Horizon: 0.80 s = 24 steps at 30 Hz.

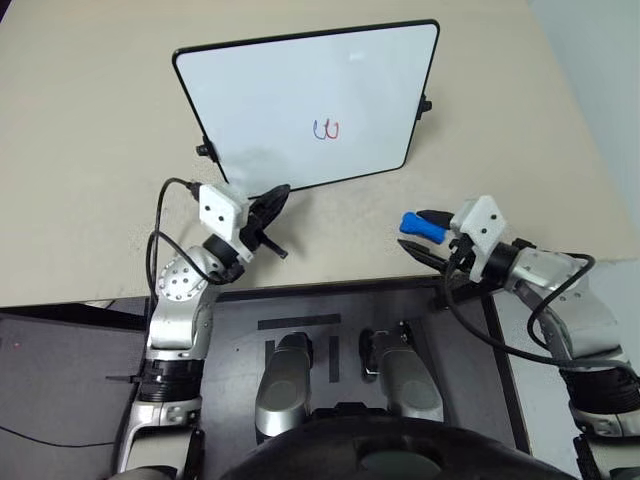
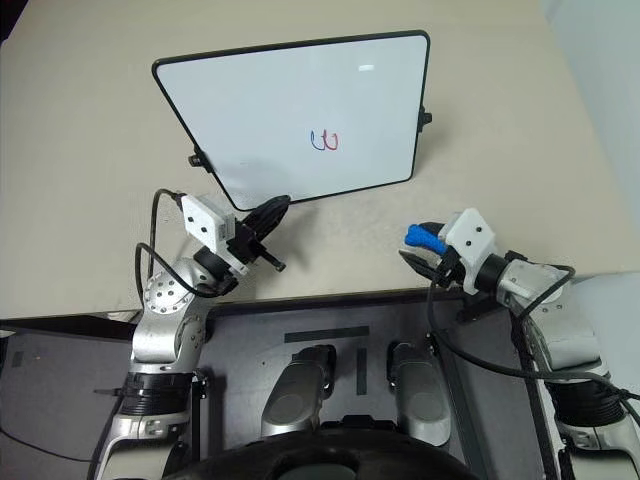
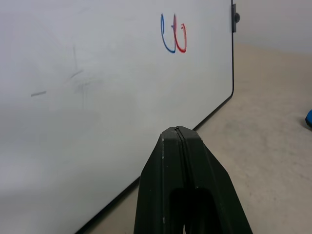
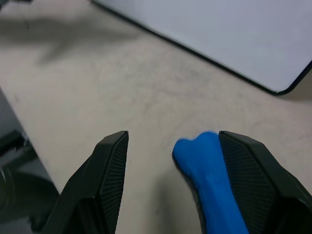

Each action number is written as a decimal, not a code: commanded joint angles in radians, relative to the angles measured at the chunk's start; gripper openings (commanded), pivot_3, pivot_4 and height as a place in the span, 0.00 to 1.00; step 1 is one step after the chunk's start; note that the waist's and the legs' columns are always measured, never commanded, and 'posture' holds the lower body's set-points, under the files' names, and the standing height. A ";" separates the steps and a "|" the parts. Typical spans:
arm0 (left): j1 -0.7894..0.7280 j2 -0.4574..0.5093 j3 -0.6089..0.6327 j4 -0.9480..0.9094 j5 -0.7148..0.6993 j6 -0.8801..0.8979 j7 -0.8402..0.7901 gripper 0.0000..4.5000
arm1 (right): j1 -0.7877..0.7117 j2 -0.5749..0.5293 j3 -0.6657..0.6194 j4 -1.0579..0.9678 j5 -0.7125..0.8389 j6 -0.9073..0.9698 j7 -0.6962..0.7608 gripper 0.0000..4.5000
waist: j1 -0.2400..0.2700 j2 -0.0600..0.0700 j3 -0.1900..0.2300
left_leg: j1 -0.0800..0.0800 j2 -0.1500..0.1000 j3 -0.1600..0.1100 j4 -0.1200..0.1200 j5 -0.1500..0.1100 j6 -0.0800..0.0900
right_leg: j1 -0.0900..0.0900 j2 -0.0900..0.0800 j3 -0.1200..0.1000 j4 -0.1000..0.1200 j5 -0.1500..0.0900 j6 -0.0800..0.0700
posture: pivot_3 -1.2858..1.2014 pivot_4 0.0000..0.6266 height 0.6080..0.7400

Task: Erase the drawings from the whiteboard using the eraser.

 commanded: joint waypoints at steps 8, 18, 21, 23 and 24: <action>0.049 -0.012 -0.001 -0.086 -0.005 -0.016 0.029 0.00 | 0.001 -0.016 -0.003 0.078 -0.040 -0.015 0.017 0.69 | 0.003 0.000 0.000 | 0.000 0.000 0.000 0.000 0.000 0.000 | 0.000 0.000 0.000 0.000 0.000 0.001 | 0.52 0.24 1.00; 0.037 -0.016 -0.007 -0.072 -0.004 -0.018 0.032 0.00 | -0.020 -0.013 -0.001 0.128 -0.087 -0.019 -0.007 0.48 | 0.005 -0.002 -0.001 | 0.003 0.000 0.000 0.001 0.000 0.000 | 0.004 0.000 0.000 0.000 -0.001 0.001 | 0.52 0.24 1.00; 0.029 -0.016 -0.007 -0.064 -0.005 -0.020 0.031 0.00 | -0.024 -0.011 0.000 0.140 -0.102 -0.029 -0.012 0.25 | 0.005 -0.002 -0.001 | 0.004 0.000 0.000 0.001 0.000 0.000 | 0.005 0.000 0.000 0.000 -0.001 0.001 | 0.52 0.24 1.00; 0.022 -0.015 -0.007 -0.059 -0.004 -0.020 0.030 0.00 | -0.026 -0.007 -0.003 0.141 -0.103 -0.035 -0.010 0.09 | 0.005 -0.002 -0.001 | 0.004 0.000 0.000 0.001 0.000 0.000 | 0.005 0.000 0.000 0.000 -0.001 0.001 | 0.52 0.24 1.00; 0.018 -0.015 -0.007 -0.056 -0.004 -0.020 0.029 0.00 | -0.027 -0.005 -0.004 0.140 -0.103 -0.038 -0.010 0.03 | 0.005 -0.002 -0.001 | 0.004 0.000 0.000 0.001 0.000 0.000 | 0.005 0.000 0.000 0.000 -0.001 0.001 | 0.52 0.24 1.00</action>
